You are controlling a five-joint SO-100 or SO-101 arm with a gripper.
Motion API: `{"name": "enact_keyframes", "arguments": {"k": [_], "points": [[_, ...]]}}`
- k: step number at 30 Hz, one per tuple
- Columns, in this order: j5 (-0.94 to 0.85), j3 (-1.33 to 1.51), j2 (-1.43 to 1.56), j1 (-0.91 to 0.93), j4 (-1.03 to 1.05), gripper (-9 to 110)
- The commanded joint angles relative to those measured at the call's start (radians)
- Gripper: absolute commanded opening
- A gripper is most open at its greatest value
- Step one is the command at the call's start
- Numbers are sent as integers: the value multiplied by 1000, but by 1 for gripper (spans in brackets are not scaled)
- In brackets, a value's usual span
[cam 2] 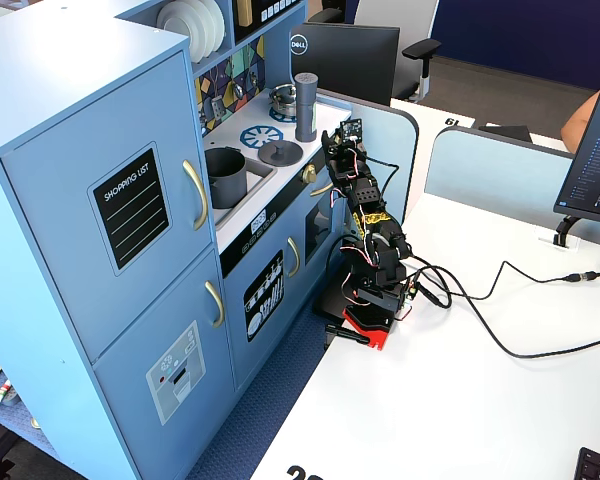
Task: Put salt in the gray recipient
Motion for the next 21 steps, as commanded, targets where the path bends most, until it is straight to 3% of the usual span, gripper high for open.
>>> {"name": "enact_keyframes", "arguments": {"k": [1, 8, 21], "points": [[34, -51, -46, 12, -66, 13], [81, -52, -121, 2, -216, 38], [52, -213, -403, 3, -316, 40]]}}
